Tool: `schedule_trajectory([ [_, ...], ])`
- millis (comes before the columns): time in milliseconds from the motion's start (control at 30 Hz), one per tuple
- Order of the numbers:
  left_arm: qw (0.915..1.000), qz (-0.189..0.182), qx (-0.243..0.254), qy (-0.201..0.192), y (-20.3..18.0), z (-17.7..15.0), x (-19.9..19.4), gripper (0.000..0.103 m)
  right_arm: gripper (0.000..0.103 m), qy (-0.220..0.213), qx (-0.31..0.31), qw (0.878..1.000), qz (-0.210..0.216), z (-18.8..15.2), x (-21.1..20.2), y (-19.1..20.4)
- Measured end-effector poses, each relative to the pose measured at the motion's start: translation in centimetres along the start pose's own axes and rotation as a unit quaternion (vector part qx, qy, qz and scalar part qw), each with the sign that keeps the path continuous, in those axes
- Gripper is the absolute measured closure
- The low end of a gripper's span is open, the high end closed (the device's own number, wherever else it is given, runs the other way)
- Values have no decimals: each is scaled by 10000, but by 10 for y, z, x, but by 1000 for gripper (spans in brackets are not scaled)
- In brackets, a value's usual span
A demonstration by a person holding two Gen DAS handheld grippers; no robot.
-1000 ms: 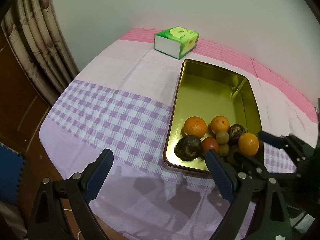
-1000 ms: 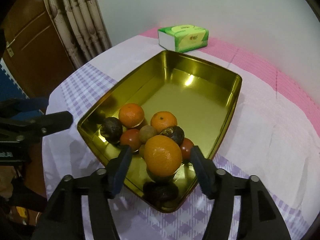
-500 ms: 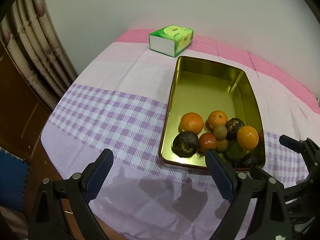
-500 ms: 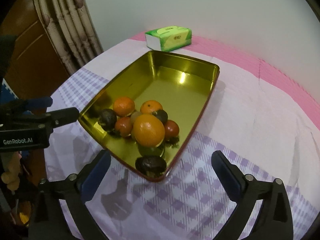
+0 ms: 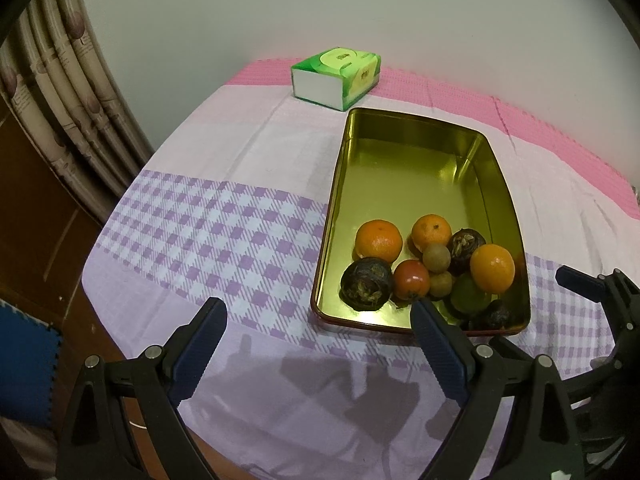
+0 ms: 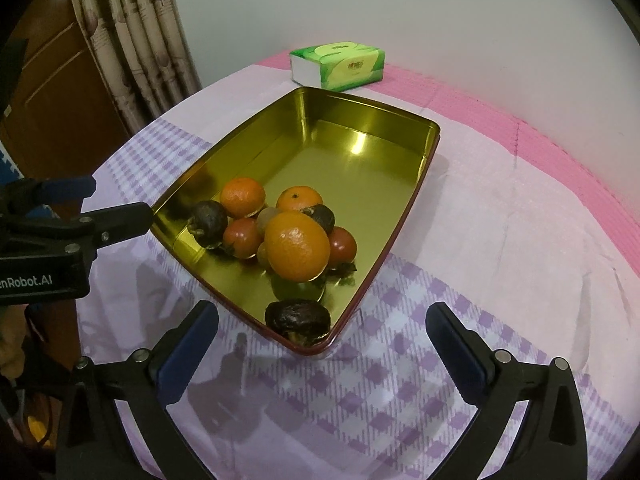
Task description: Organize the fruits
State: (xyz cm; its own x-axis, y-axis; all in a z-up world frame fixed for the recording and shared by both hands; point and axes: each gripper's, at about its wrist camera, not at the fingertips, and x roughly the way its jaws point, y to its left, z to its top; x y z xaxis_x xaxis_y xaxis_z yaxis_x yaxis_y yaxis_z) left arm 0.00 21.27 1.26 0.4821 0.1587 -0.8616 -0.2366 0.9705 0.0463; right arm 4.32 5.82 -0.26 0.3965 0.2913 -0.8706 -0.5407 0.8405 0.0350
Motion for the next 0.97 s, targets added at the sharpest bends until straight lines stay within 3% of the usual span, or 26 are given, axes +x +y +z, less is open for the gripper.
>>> schedule_trajectory([
  [967,9999,-128,40,63,-3,-1,3,12,0,124,-71,9999,44,-3,8,3],
])
